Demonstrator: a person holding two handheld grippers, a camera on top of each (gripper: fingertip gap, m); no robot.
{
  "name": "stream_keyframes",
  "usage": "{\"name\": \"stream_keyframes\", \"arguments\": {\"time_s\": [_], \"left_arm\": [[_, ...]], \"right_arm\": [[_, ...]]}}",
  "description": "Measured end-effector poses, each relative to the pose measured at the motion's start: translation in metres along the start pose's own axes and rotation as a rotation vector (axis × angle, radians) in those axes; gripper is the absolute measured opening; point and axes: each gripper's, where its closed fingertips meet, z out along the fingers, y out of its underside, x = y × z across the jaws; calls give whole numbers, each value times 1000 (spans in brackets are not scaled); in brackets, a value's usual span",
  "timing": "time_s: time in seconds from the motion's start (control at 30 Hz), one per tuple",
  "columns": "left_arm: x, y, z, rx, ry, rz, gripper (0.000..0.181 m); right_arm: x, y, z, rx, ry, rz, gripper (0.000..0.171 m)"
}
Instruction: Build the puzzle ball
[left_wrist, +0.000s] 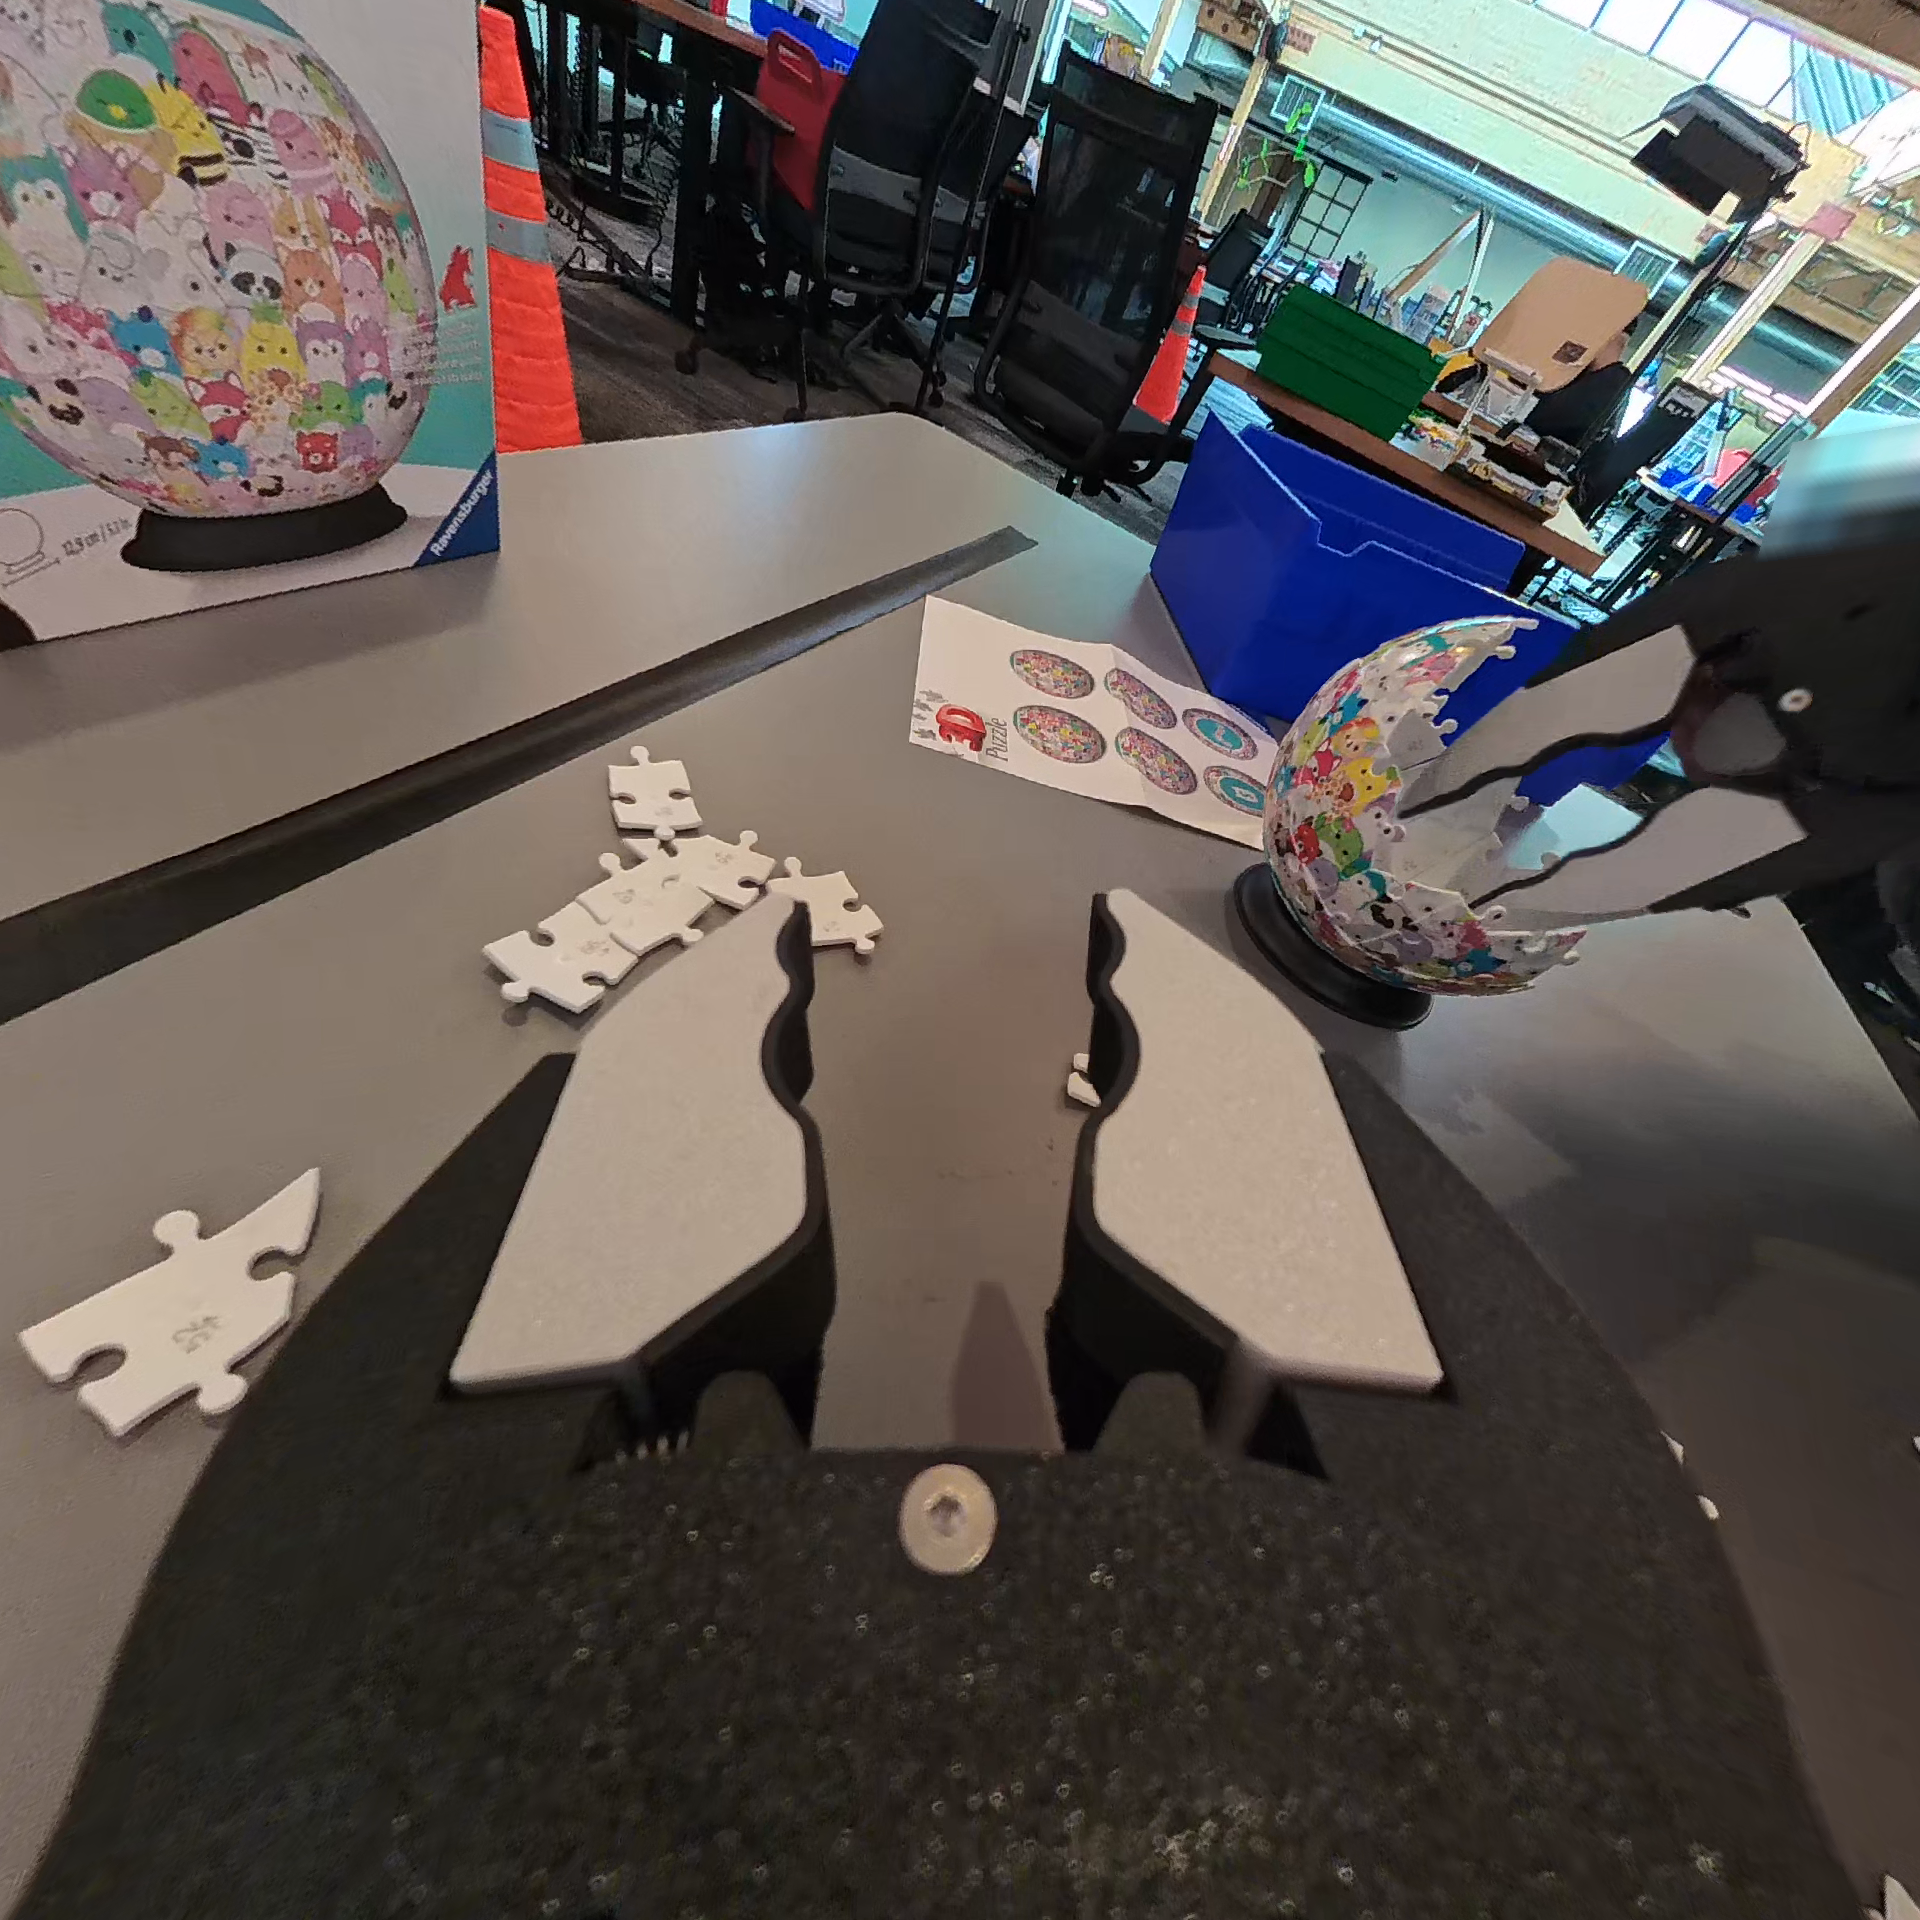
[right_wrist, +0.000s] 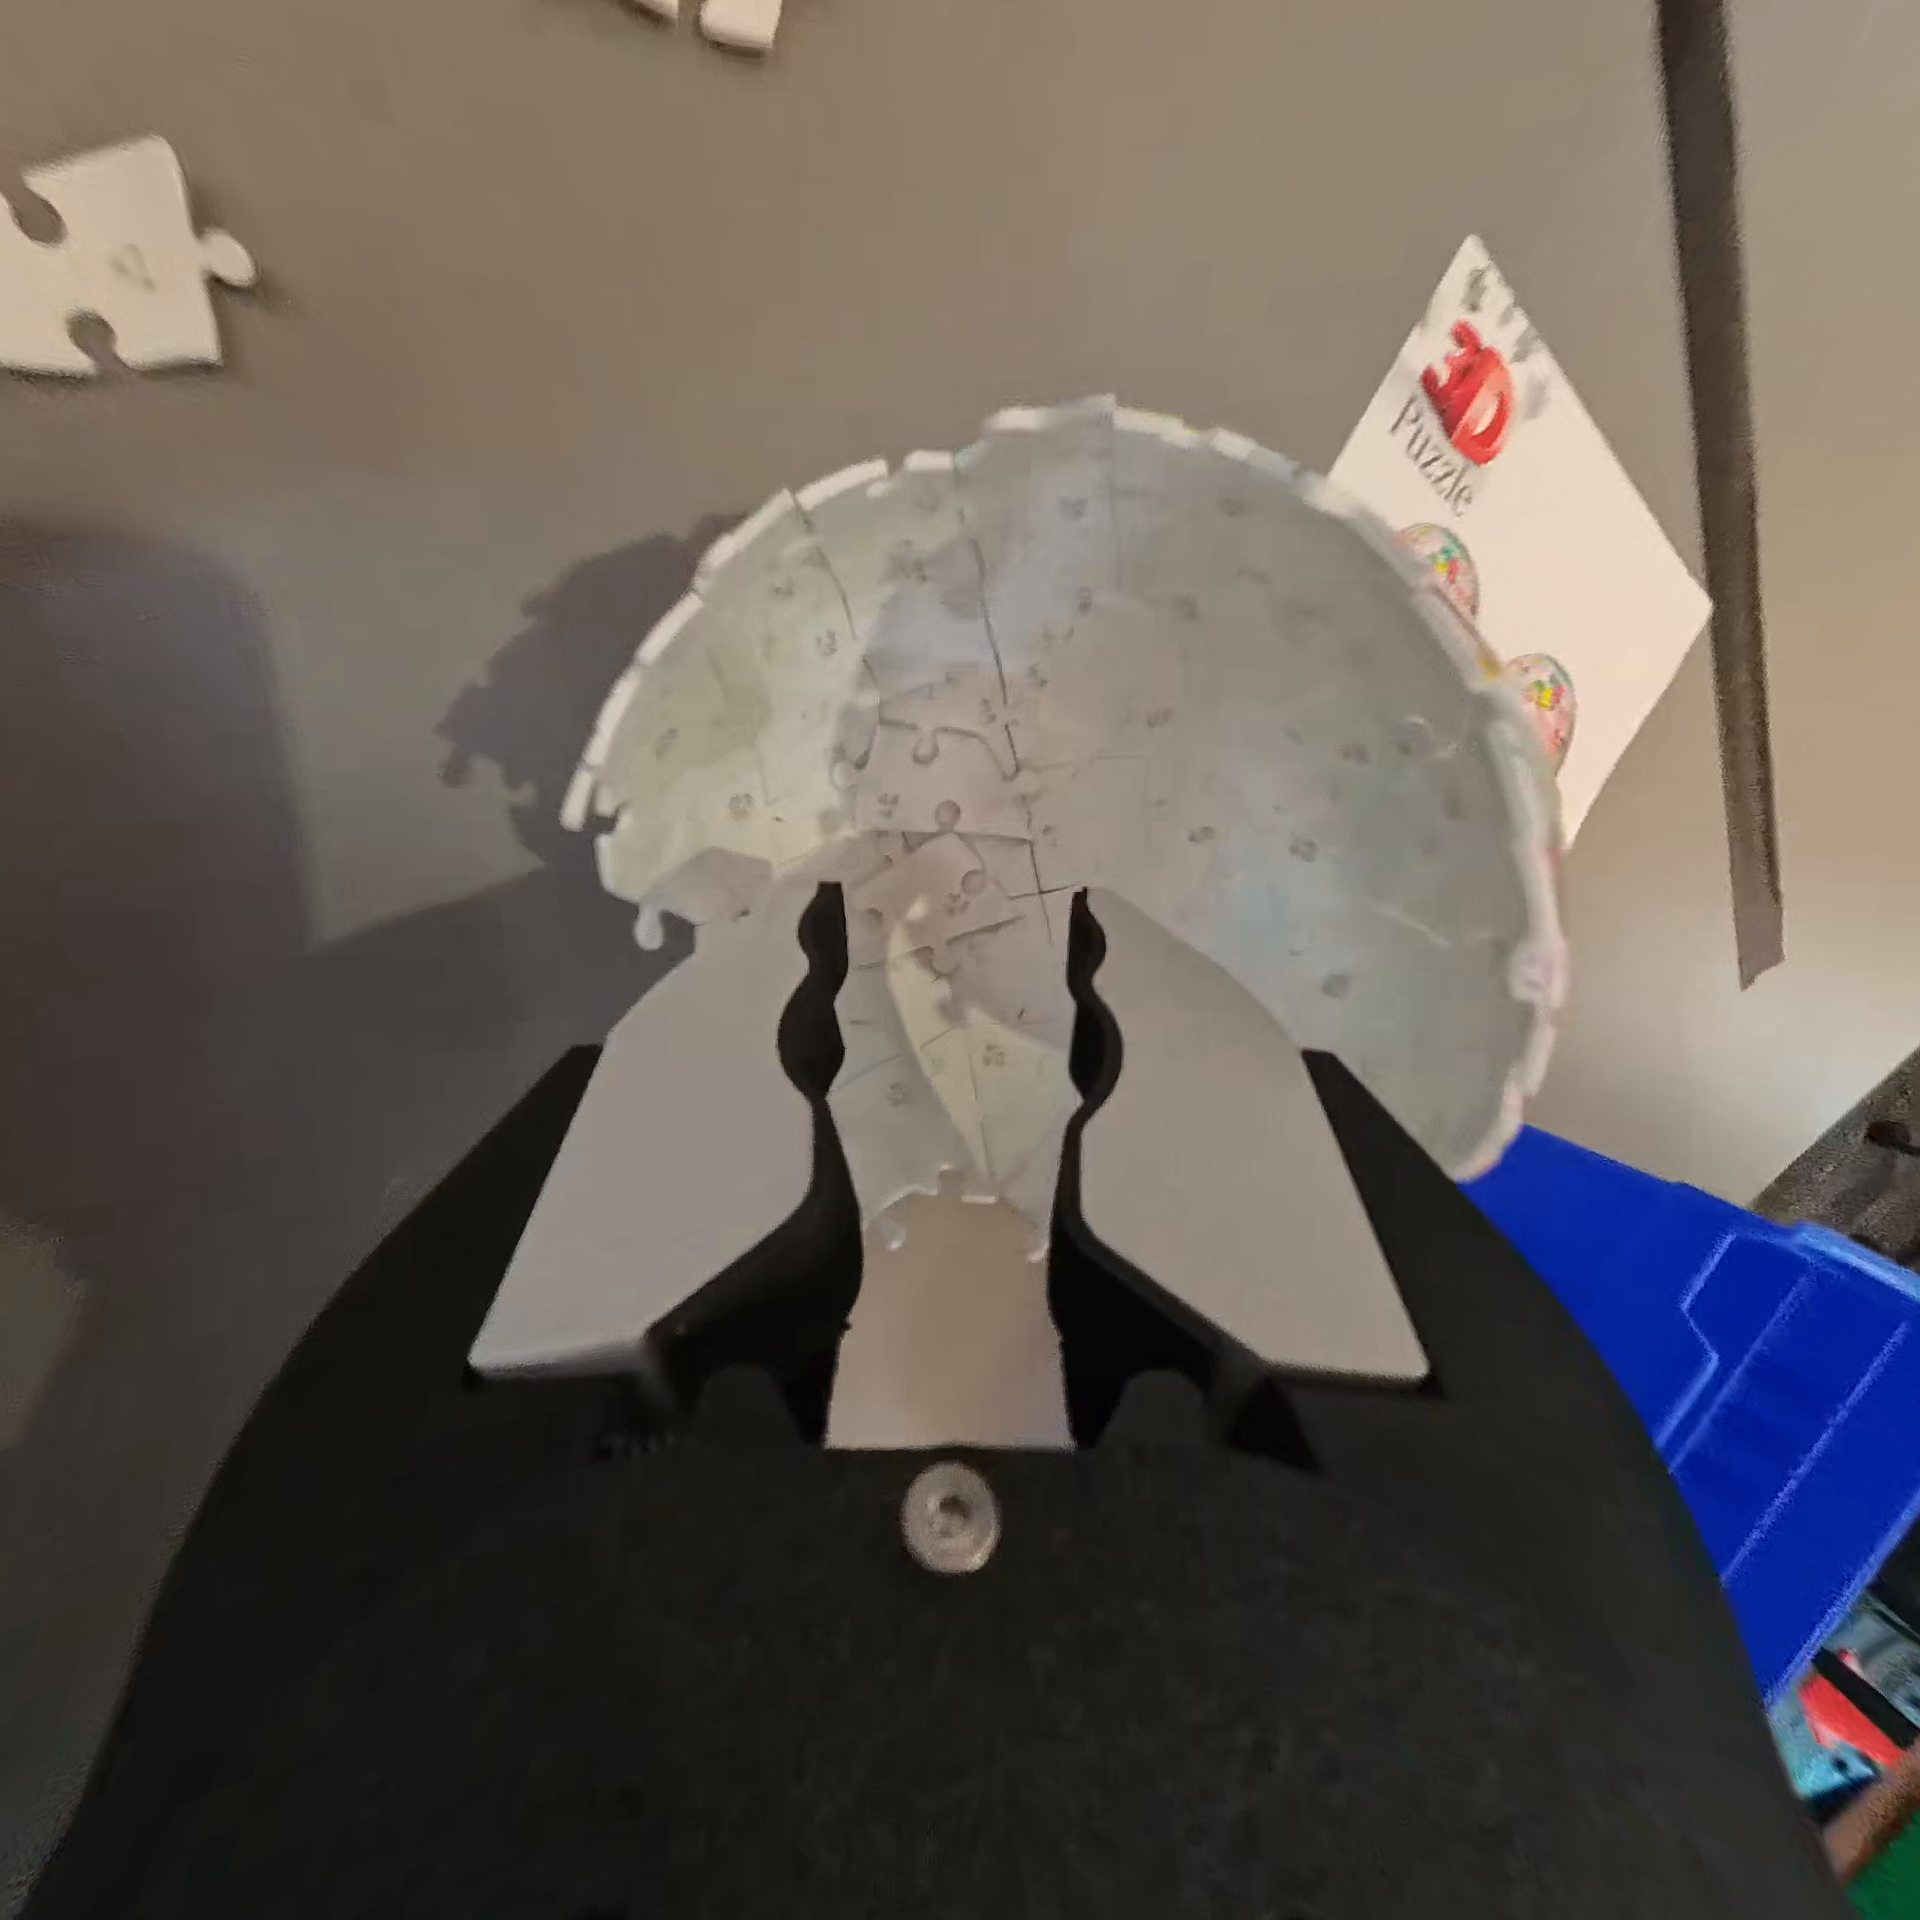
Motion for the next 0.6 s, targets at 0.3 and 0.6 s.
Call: {"name": "stream_keyframes", "arguments": {"time_s": [0.3,0.6], "left_arm": [[0,1,1,-6,8,-5,50],[1,1,1,-10,12,-6,50]], "right_arm": [[2,6,13,-131,-84,11,42],[2,8,17,-238,-114,-14,39]]}}
